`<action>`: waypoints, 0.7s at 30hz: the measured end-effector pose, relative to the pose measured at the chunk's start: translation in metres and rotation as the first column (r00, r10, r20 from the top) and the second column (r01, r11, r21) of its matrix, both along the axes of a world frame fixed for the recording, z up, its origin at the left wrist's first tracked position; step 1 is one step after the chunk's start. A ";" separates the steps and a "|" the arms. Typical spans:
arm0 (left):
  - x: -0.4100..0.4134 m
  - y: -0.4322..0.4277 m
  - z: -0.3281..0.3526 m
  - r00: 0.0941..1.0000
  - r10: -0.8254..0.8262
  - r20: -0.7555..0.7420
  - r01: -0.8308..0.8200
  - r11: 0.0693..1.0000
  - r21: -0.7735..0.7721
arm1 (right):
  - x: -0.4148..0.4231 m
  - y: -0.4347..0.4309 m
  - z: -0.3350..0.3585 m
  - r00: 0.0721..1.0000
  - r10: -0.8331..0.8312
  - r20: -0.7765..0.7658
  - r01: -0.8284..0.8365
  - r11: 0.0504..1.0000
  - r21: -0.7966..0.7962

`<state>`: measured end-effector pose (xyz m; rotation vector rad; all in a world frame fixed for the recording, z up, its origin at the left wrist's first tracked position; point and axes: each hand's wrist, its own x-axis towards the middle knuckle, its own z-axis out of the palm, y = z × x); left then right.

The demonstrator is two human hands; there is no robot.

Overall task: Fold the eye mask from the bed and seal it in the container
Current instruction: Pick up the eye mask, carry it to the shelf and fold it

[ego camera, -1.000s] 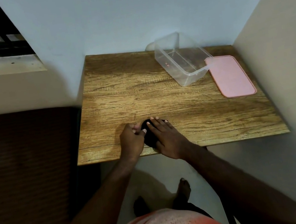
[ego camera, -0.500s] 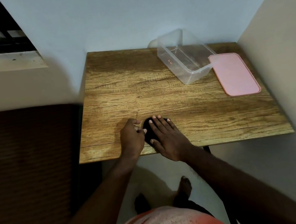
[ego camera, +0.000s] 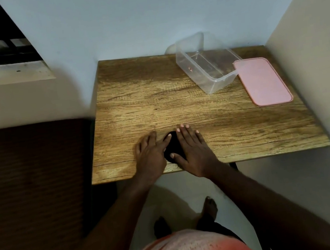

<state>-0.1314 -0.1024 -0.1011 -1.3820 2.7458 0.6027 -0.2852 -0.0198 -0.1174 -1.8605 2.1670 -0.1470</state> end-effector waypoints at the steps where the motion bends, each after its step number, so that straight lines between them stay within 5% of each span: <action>1: 0.001 0.002 -0.003 1.000 -0.003 -0.006 0.003 1.000 -0.008 | -0.001 0.003 0.000 1.000 0.001 -0.013 -0.001 1.000 0.000; 10: 0.002 0.001 -0.012 0.993 0.058 -0.100 -0.063 0.996 -0.055 | -0.004 0.009 0.000 0.999 -0.047 0.000 0.047 0.999 0.024; 15: -0.012 -0.003 -0.011 0.975 -0.204 -0.086 0.189 0.970 -0.155 | -0.004 0.007 -0.001 0.998 -0.055 -0.016 0.055 0.998 0.037; 21: -0.003 -0.012 -0.020 0.971 -0.240 -0.004 0.235 0.953 -0.189 | -0.010 0.017 0.002 0.999 -0.026 -0.046 0.030 0.996 0.084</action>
